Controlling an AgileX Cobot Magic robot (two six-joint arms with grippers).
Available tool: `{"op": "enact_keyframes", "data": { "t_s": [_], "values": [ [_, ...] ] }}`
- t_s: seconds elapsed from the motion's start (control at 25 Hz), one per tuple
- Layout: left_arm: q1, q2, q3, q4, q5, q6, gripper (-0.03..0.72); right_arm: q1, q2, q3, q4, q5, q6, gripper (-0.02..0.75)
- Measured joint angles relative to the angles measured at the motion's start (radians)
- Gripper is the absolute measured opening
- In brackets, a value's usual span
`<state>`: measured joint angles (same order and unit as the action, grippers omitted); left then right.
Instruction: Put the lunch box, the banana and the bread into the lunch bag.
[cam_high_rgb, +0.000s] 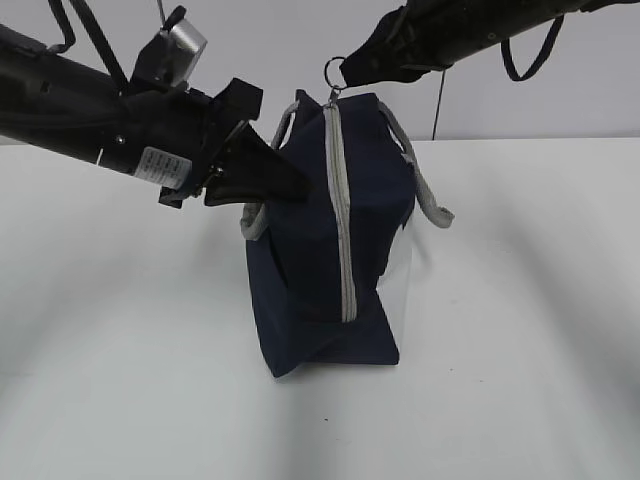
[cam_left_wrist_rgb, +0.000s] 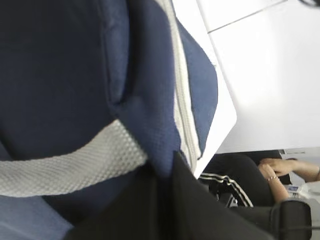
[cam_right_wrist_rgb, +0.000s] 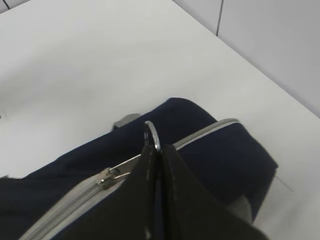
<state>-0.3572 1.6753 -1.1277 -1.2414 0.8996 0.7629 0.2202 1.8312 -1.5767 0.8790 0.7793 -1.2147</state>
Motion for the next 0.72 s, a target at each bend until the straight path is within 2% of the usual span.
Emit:
{"op": "enact_keyframes", "data": {
  "t_s": [0.48, 0.72],
  "values": [
    [0.000, 0.000, 0.000, 0.079, 0.093, 0.020, 0.000, -0.046, 0.245, -0.253, 0.000, -0.025, 0.002, -0.016],
    [0.000, 0.000, 0.000, 0.106, 0.111, 0.028, 0.000, -0.054, 0.395, -0.404, 0.000, 0.046, 0.019, -0.016]
  ]
}}
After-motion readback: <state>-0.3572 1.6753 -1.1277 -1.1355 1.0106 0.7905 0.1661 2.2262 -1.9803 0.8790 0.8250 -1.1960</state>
